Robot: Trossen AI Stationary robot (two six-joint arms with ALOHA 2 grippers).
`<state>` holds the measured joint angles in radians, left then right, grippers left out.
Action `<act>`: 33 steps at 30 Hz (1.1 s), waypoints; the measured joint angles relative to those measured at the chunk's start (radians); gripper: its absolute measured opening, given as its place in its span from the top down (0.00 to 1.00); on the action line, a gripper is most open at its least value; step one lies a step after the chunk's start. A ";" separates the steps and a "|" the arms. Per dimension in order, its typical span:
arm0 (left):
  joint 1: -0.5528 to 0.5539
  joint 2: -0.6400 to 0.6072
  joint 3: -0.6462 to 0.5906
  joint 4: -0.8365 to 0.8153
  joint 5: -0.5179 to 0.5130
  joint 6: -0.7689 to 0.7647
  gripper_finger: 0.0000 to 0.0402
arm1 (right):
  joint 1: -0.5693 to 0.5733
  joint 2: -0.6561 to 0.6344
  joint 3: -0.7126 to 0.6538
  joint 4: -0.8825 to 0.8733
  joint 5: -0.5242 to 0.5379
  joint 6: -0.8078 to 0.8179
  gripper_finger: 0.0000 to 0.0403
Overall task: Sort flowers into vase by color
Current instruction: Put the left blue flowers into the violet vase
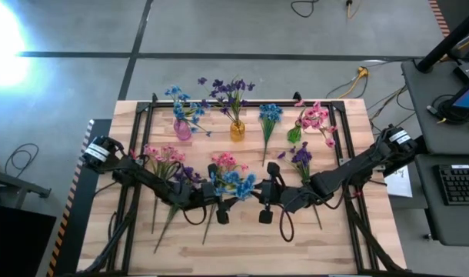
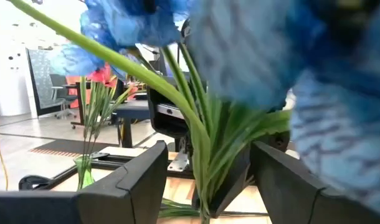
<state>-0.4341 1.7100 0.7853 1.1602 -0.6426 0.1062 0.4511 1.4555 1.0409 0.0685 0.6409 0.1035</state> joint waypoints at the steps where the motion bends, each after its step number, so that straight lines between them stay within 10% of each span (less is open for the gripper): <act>1: 0.001 0.000 0.000 -0.001 0.000 0.000 0.48 | 0.000 0.000 0.000 0.000 0.003 -0.004 0.94; 16: 0.027 0.000 0.022 -0.022 0.006 0.003 0.57 | -0.007 0.000 0.000 0.019 0.017 -0.025 0.90; 33: 0.027 0.000 0.047 -0.099 -0.026 0.019 0.94 | -0.006 0.000 0.000 0.022 0.014 -0.009 0.65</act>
<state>-0.4072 1.7103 0.8318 1.0609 -0.6685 0.1257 0.4446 1.4555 1.0409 0.0906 0.6544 0.0940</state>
